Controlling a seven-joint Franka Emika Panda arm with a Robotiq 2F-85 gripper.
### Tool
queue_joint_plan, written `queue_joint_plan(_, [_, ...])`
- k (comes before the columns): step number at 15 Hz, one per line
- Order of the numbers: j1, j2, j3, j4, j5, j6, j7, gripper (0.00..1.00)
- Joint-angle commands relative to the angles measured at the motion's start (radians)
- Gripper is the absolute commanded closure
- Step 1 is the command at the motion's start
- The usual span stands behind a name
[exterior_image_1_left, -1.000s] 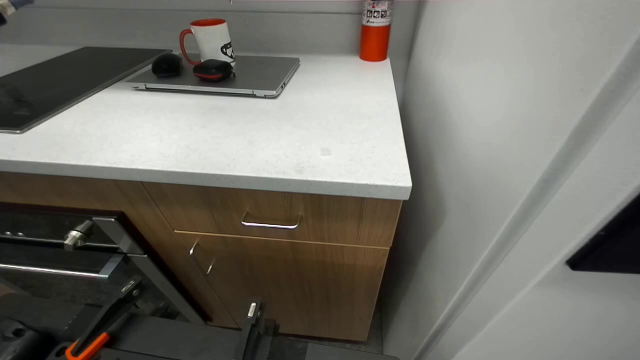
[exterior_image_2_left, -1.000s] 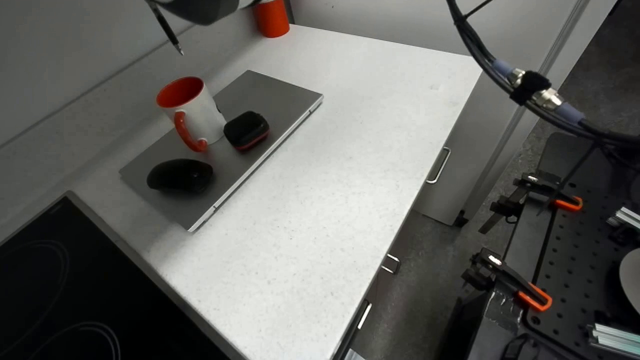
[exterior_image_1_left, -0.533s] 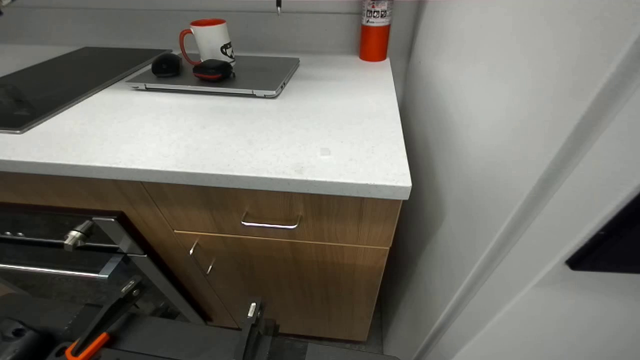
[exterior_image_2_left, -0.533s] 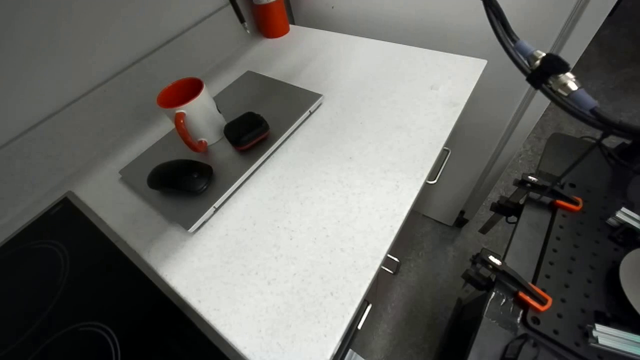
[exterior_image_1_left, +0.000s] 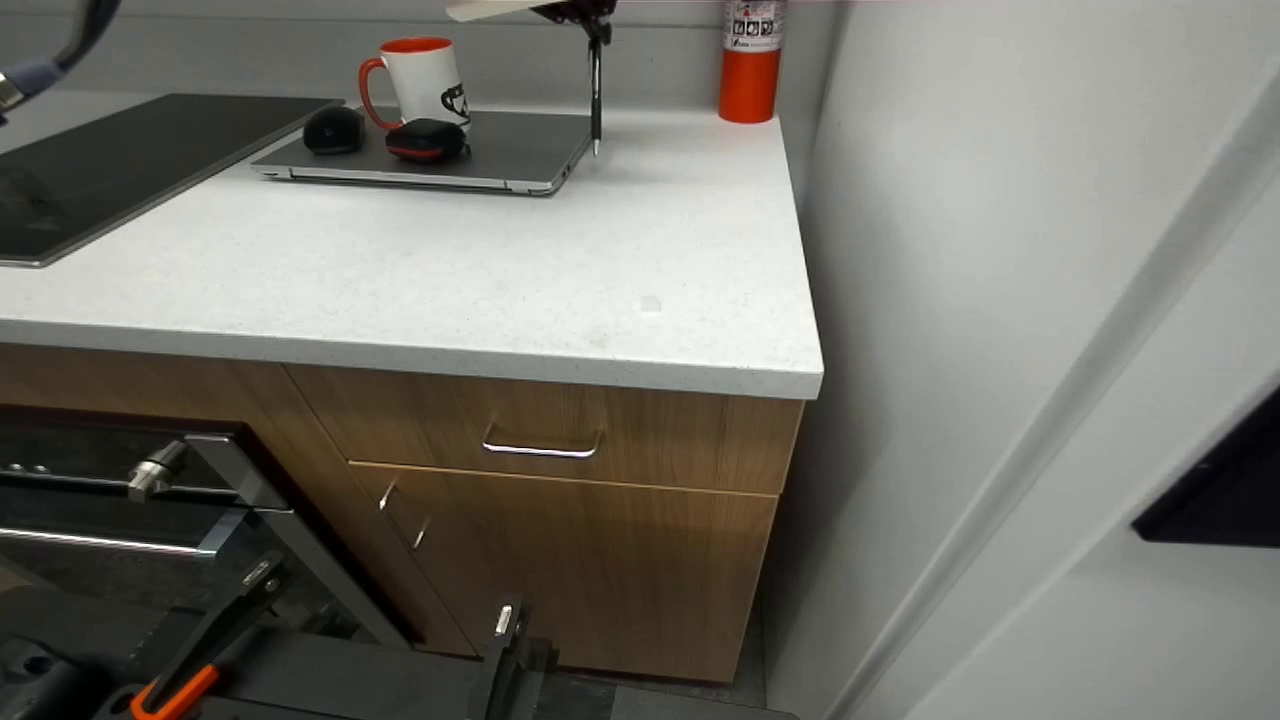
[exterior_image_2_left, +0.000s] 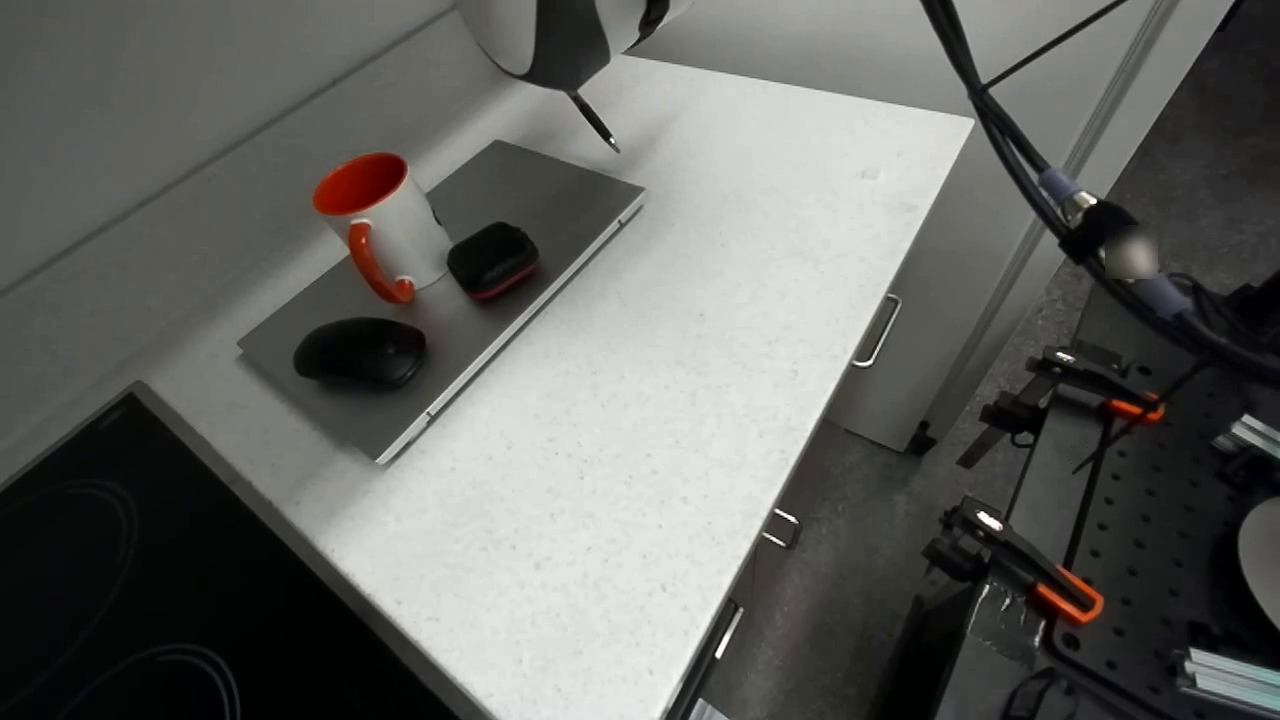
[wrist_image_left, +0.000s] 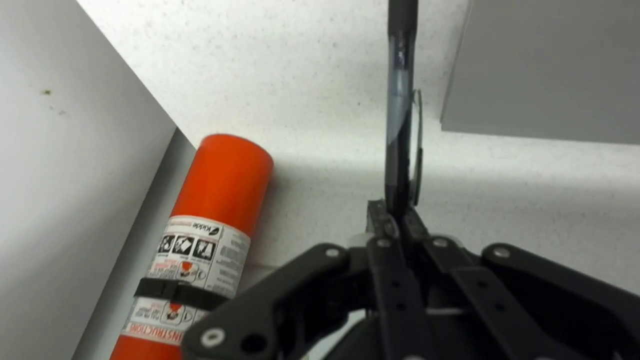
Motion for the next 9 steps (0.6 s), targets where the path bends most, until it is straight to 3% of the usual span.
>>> queue_joint_plan(1, [0.068,0.057,-0.067,0.038,-0.016,-0.129,0.049,0.98])
queue_joint_plan(3, [0.066,0.071,-0.06,0.051,-0.012,-0.187,0.048,0.98])
queue_joint_plan(4, [-0.017,0.038,0.018,0.047,-0.18,-0.186,0.177,0.91])
queue_joint_plan(5, [-0.039,0.034,0.041,0.054,-0.201,-0.195,0.199,0.68])
queue_joint_plan(7, [-0.091,0.023,0.095,0.059,-0.27,-0.189,0.278,0.63])
queue_joint_plan(9, [-0.139,0.016,0.139,0.066,-0.317,-0.182,0.337,0.49])
